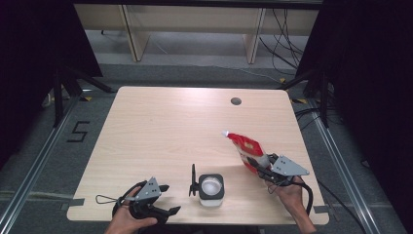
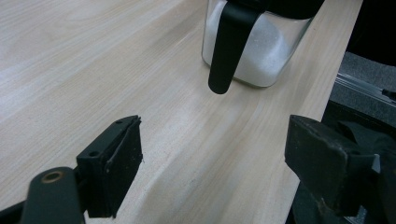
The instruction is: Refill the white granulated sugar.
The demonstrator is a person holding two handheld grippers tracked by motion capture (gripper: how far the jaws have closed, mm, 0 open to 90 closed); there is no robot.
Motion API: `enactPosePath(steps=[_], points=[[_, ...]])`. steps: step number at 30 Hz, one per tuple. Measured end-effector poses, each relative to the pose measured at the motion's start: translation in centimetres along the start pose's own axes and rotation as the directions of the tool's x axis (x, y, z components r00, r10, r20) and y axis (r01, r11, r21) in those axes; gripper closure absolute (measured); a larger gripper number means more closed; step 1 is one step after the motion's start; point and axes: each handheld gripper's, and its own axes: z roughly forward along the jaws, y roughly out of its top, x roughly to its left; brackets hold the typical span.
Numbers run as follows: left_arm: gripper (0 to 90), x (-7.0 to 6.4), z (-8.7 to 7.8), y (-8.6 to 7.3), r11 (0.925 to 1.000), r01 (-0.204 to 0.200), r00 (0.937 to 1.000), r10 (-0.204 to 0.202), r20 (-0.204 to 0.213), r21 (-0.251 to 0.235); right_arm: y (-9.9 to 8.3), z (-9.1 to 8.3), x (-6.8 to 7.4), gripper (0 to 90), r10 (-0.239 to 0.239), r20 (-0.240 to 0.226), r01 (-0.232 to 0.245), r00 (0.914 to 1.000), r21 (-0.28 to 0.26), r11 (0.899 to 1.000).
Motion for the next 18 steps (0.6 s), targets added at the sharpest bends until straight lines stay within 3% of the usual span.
enactPosePath(steps=[7, 8, 12, 14, 15, 17, 18], points=[[18.5, -0.1, -0.1, 0.0, 1.0, 0.006, 1.0, -0.006, 0.002, -0.002, -0.1, -0.2, -0.4, 64.7, 0.02, -0.017, -0.02, 0.9997, 0.0, 1.0], [18.5, 0.1, -0.2, 0.1, 0.9997, -0.024, 0.9997, 0.024, 0.001, 0.009, -0.1, -0.3, -0.4, 64.7, 0.015, 0.002, -0.015, 0.9999, 0.001, 1.0], [18.5, 0.2, -0.1, 0.1, 0.9997, -0.025, 0.9997, 0.025, -0.001, -0.005, -0.2, -0.6, -0.6, 64.7, 0.028, -0.011, -0.028, 0.9996, 0.005, 1.0], [18.5, 0.2, -0.1, 0.1, 0.9997, -0.025, 0.9997, 0.025, 0.0, -0.005, -0.3, -0.8, -0.6, 64.7, 0.028, 0.01, -0.028, 0.9996, 0.004, 1.0], [18.5, 0.1, -0.1, 0.1, 0.9997, -0.025, 0.9997, 0.025, 0.001, -0.005, -0.4, -1.0, -0.5, 64.7, 0.058, -0.005, -0.058, 0.9983, 0.017, 0.998], [18.5, 0.1, 0.0, 0.1, 0.9997, -0.019, 0.9998, 0.019, 0.002, -0.012, -0.6, -1.4, -0.6, 64.7, 0.075, 0.002, -0.075, 0.9972, 0.012, 0.997], [18.5, 0.1, -0.1, 0.1, 0.9997, -0.026, 0.9997, 0.026, -0.002, -0.003, -0.6, -1.5, -0.8, 64.7, 0.045, -0.001, -0.045, 0.999, 0.004, 0.999]])
